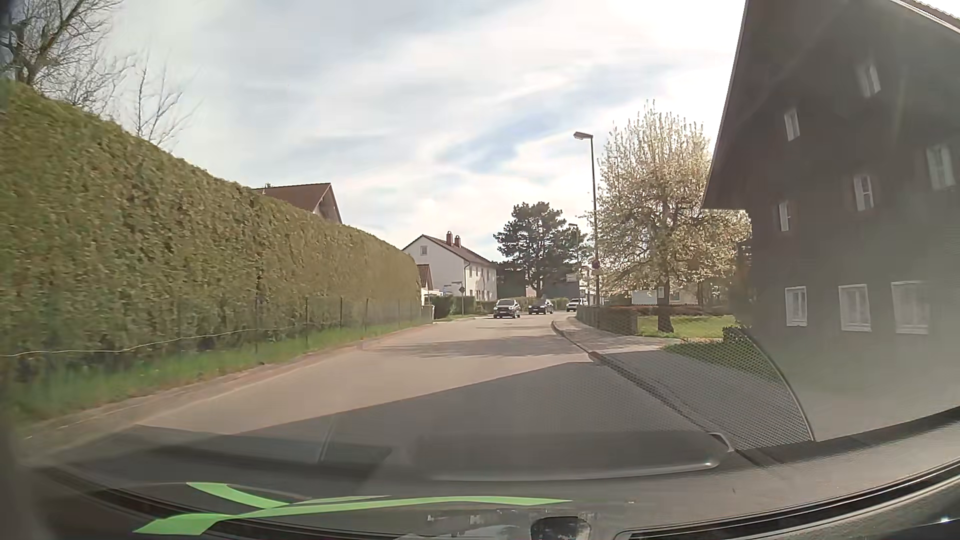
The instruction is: Follow the waypoints while adhering to traffic rules and regulations
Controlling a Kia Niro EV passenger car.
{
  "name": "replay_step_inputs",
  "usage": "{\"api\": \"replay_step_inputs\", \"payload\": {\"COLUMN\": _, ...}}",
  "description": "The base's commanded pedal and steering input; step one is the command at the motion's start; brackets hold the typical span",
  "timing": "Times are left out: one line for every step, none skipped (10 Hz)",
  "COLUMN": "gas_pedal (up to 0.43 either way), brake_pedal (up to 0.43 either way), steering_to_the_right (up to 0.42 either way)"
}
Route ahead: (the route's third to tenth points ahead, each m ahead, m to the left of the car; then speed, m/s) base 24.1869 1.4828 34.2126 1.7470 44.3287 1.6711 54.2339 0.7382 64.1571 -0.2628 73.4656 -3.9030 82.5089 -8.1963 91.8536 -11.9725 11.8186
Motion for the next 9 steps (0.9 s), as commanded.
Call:
{"api": "replay_step_inputs", "payload": {"gas_pedal": 0.098, "brake_pedal": 0.0, "steering_to_the_right": 0.007}}
{"api": "replay_step_inputs", "payload": {"gas_pedal": 0.098, "brake_pedal": 0.0, "steering_to_the_right": 0.007}}
{"api": "replay_step_inputs", "payload": {"gas_pedal": 0.098, "brake_pedal": 0.0, "steering_to_the_right": 0.005}}
{"api": "replay_step_inputs", "payload": {"gas_pedal": 0.098, "brake_pedal": 0.0, "steering_to_the_right": 0.002}}
{"api": "replay_step_inputs", "payload": {"gas_pedal": 0.098, "brake_pedal": 0.0, "steering_to_the_right": 0.003}}
{"api": "replay_step_inputs", "payload": {"gas_pedal": 0.098, "brake_pedal": 0.0, "steering_to_the_right": 0.002}}
{"api": "replay_step_inputs", "payload": {"gas_pedal": 0.098, "brake_pedal": 0.0, "steering_to_the_right": 0.002}}
{"api": "replay_step_inputs", "payload": {"gas_pedal": 0.098, "brake_pedal": 0.0, "steering_to_the_right": 0.001}}
{"api": "replay_step_inputs", "payload": {"gas_pedal": 0.098, "brake_pedal": 0.0, "steering_to_the_right": 0.001}}
